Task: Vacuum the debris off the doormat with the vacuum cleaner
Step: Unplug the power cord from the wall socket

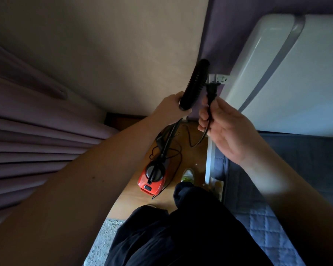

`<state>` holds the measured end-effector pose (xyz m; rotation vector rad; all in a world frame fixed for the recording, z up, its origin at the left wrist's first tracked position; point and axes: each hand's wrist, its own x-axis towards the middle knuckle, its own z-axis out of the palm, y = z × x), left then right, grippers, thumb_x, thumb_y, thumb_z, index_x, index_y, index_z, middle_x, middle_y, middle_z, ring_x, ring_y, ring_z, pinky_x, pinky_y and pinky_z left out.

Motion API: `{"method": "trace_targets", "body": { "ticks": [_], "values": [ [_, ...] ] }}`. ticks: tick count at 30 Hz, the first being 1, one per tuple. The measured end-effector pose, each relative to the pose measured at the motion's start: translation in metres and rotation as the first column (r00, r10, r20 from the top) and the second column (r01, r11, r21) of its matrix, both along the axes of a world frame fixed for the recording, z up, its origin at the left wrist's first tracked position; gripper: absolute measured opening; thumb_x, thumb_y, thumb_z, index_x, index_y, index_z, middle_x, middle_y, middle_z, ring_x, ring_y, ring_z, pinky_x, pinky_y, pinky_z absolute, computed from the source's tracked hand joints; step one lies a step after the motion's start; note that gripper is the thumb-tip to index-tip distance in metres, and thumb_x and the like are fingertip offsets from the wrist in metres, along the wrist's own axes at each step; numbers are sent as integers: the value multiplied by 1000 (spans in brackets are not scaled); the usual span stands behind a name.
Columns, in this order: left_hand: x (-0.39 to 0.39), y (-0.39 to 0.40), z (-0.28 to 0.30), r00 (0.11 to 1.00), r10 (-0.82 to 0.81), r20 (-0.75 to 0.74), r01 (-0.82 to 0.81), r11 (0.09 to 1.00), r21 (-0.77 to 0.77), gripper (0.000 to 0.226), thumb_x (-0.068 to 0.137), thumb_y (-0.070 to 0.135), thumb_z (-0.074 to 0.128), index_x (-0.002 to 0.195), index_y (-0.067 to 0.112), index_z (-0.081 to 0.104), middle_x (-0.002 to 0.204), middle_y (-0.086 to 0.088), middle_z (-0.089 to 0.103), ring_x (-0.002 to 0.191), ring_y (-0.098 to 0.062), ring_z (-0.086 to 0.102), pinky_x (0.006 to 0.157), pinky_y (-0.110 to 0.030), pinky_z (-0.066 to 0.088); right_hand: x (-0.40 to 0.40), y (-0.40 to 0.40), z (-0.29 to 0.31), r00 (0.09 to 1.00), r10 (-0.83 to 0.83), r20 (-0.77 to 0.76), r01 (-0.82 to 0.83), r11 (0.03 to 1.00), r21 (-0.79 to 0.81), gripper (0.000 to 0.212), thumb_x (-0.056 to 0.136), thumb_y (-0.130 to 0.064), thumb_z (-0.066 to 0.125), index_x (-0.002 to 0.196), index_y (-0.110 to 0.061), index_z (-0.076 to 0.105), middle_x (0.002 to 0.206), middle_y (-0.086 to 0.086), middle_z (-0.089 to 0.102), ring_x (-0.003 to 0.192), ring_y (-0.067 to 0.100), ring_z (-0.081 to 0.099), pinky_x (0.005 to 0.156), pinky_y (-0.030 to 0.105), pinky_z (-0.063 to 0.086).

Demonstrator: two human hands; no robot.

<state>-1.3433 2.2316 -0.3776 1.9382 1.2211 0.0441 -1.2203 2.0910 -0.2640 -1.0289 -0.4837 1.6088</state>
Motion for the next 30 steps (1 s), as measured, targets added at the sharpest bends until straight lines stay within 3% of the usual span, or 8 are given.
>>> {"method": "trace_targets", "body": {
  "ticks": [5, 10, 14, 19, 24, 27, 30],
  "values": [
    [23, -5, -4, 998, -58, 2, 58, 998, -16, 49, 86, 30, 72, 131, 17, 58, 120, -8, 68, 107, -23, 64, 83, -23, 43, 19, -19, -9, 994, -109, -8, 108, 990, -89, 28, 105, -14, 29, 95, -13, 55, 77, 1, 49, 73, 15, 45, 78, 31, 39],
    [58, -15, -11, 991, -126, -51, 125, 992, -8, 42, 86, 36, 72, 121, 15, 62, 112, -8, 70, 102, -24, 66, 80, -26, 47, 31, -37, -14, 976, -215, -34, 209, 969, -134, 27, 104, -15, 31, 97, -11, 56, 76, 3, 52, 72, 16, 50, 80, 31, 46],
    [81, -19, -14, 990, -118, -71, 120, 992, 28, 37, 88, 27, 68, 120, 9, 61, 111, -13, 69, 100, -27, 66, 74, -25, 42, 36, -48, -22, 965, -259, -40, 247, 950, -192, 27, 105, -14, 31, 98, -10, 57, 77, 4, 55, 73, 17, 55, 82, 32, 46],
    [89, -13, -22, 989, -115, -93, 118, 993, 26, 46, 83, 26, 74, 123, 9, 58, 114, -13, 68, 103, -28, 65, 77, -25, 44, 41, -53, -29, 952, -303, -36, 288, 930, -229, 26, 105, -14, 32, 99, -9, 58, 78, 4, 57, 79, 18, 60, 92, 36, 45],
    [67, -9, -19, 991, -115, -67, 114, 993, -31, 64, 81, 18, 77, 137, 10, 46, 126, -14, 59, 114, -27, 58, 82, -22, 39, 38, -50, -31, 964, -245, -101, 215, 946, -244, 21, 101, -14, 40, 101, -10, 61, 80, 2, 59, 83, 17, 62, 104, 50, 44],
    [32, -20, -14, 1000, 23, -6, -23, 998, -57, 50, 89, 4, 56, 137, 14, 45, 130, -13, 53, 121, -26, 53, 88, -23, 38, 31, -43, -22, 955, -201, -217, 154, 964, -218, 18, 99, -13, 43, 99, -9, 60, 80, 3, 59, 83, 19, 61, 101, 55, 46],
    [-22, -49, -10, 992, -88, 86, 100, 983, -151, 47, 84, 4, 45, 129, 14, 53, 130, -8, 59, 120, -18, 55, 102, -26, 40, 15, -29, -13, 929, -137, -344, 77, 980, -182, 20, 101, -16, 38, 98, -12, 57, 80, 4, 57, 79, 17, 61, 98, 56, 48]
  ]
}}
